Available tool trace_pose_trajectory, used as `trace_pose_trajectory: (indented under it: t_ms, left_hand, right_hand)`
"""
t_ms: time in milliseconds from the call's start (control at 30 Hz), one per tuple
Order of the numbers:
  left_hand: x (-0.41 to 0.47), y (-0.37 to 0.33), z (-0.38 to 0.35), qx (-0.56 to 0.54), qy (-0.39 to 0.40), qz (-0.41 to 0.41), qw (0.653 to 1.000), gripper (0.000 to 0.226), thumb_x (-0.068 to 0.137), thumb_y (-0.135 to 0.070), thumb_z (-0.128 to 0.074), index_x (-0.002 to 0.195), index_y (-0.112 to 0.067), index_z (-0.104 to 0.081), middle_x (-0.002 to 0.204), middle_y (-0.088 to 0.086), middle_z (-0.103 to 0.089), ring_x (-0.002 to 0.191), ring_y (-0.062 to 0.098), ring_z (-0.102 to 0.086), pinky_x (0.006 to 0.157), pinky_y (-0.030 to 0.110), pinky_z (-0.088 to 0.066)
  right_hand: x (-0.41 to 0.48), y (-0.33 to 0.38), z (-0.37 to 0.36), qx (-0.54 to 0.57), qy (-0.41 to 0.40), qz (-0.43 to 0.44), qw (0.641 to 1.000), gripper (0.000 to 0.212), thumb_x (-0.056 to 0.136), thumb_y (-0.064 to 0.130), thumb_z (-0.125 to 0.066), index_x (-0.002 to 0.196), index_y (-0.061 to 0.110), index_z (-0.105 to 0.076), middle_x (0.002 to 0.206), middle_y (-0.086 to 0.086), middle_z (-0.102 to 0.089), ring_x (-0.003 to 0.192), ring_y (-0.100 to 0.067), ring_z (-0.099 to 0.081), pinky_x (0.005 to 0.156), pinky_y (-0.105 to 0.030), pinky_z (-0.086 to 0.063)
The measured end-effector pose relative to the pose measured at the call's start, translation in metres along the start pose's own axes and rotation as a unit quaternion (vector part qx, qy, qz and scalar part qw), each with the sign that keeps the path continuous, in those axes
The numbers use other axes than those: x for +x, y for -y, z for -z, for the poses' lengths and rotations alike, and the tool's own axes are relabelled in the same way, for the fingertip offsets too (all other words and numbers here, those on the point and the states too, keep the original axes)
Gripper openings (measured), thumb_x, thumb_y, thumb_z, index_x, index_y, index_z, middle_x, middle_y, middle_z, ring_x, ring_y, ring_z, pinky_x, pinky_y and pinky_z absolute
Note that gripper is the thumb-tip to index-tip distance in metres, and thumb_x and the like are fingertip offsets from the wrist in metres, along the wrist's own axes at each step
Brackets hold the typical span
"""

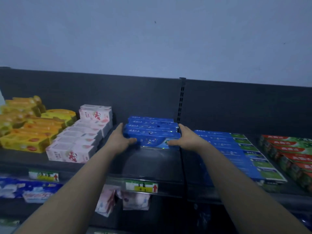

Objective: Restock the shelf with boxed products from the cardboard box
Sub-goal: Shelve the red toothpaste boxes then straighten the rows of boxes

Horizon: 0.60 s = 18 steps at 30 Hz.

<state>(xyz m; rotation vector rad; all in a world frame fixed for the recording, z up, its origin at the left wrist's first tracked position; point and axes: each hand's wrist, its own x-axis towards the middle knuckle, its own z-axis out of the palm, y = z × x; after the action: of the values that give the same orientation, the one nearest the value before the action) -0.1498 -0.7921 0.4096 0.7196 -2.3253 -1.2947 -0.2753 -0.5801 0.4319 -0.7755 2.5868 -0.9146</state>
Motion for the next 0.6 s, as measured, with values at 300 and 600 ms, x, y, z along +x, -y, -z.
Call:
trace_pose_trajectory:
  t_ms: [300,600]
  left_hand:
    - [0.048,0.029,0.010,0.002,0.078,-0.042,0.996,0.078,0.079,-0.014,-0.076,0.142,-0.015,-0.030,0.126,-0.007,-0.051,0.115,0.015,-0.053,0.088,0.020,-0.035]
    - [0.081,0.028,0.009,-0.086,0.151,0.007,0.985,0.075,0.064,-0.006,-0.084,0.122,-0.024,-0.040,0.109,-0.011,-0.059,0.103,0.014,-0.057,0.085,0.029,-0.047]
  right_hand:
    - [0.030,0.012,-0.033,0.007,-0.028,-0.049,0.998,0.069,0.077,0.035,-0.074,0.133,0.025,-0.035,0.126,0.000,-0.052,0.105,-0.019,-0.057,0.086,-0.034,-0.047]
    - [0.045,0.024,-0.018,0.001,-0.021,-0.095,0.995,0.118,0.066,0.033,-0.086,0.152,0.026,-0.006,0.147,0.003,-0.034,0.128,-0.023,-0.042,0.099,-0.033,-0.039]
